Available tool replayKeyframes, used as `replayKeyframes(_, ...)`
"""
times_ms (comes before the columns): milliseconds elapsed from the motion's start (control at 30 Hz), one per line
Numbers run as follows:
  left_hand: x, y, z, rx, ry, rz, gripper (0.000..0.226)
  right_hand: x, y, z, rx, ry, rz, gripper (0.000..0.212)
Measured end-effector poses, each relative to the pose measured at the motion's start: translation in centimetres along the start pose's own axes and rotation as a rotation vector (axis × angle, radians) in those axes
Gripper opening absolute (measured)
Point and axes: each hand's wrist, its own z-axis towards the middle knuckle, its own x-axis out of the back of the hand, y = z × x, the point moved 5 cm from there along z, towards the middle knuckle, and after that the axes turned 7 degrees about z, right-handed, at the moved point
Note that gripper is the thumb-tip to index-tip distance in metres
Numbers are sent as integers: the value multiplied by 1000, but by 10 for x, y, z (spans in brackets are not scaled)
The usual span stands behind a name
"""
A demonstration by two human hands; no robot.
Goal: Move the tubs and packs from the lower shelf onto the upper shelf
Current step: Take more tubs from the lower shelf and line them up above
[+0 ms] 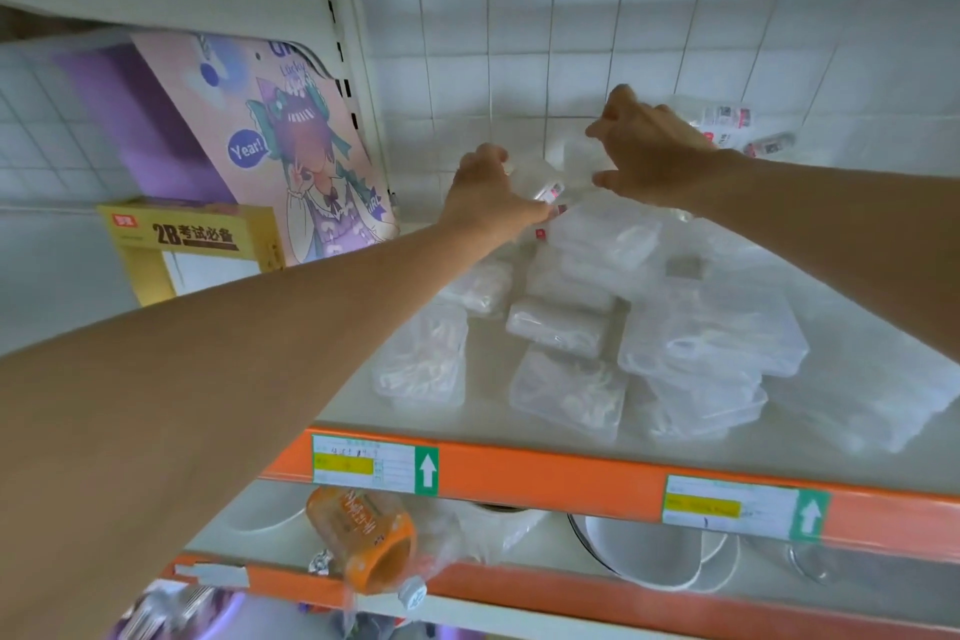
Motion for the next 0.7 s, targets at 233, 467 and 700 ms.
replayKeyframes(233,18,-4,-16,-146,-32,222,61,15,-9,-25,38,52,104,54)
replayKeyframes(467,31,11,-44,-287,107,387,50,30,-20,-44,62,114,142,69)
replayKeyframes(700,44,22,-82,-327,138,408,48,45,-27,-86,28,150,145,66)
